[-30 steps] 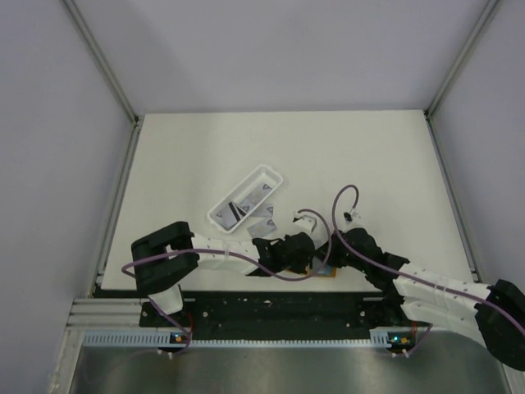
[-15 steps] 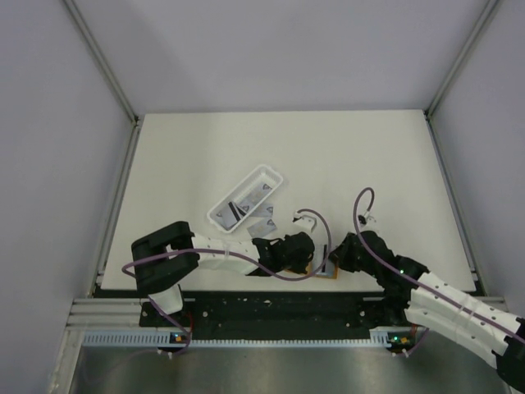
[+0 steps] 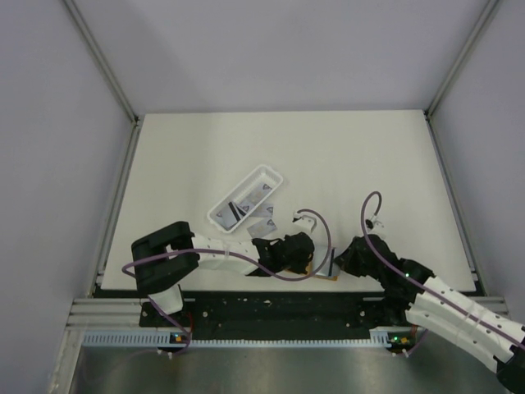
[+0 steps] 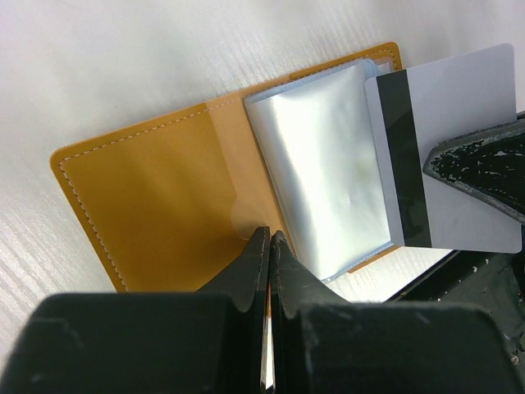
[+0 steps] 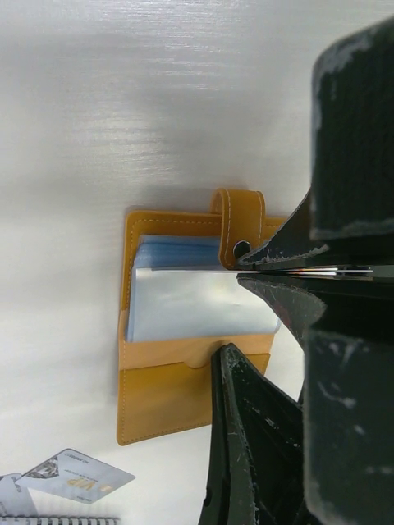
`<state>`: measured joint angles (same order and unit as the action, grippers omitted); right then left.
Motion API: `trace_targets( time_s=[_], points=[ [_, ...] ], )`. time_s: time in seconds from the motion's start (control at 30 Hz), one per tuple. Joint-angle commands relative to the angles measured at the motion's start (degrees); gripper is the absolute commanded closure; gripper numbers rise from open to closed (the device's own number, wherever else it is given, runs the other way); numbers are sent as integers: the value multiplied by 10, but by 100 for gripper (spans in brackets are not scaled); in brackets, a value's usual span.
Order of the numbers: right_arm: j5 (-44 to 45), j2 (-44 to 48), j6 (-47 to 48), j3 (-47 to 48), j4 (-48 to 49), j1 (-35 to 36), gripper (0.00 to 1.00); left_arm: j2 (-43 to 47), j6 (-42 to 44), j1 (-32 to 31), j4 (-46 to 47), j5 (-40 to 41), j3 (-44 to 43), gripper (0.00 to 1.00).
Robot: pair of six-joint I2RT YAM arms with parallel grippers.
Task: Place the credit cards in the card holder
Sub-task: Turn over the card slot in the card holder.
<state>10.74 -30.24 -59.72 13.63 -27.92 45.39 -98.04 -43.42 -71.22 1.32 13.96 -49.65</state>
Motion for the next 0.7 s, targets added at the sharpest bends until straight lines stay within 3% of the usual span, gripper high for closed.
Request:
trace_targets(
  time_s=[0.0,0.43,0.67],
  points=[
    [21,17,-2,25,-40,6,100,-5,-3,4,5,6,7,100],
    [20,20,-10,11,-43,6,100,-12,2,5,7,-1,-1,100],
    [0,-16,-15,-9,8,5,100,-18,5,5,8,-7,-8,100]
  ],
)
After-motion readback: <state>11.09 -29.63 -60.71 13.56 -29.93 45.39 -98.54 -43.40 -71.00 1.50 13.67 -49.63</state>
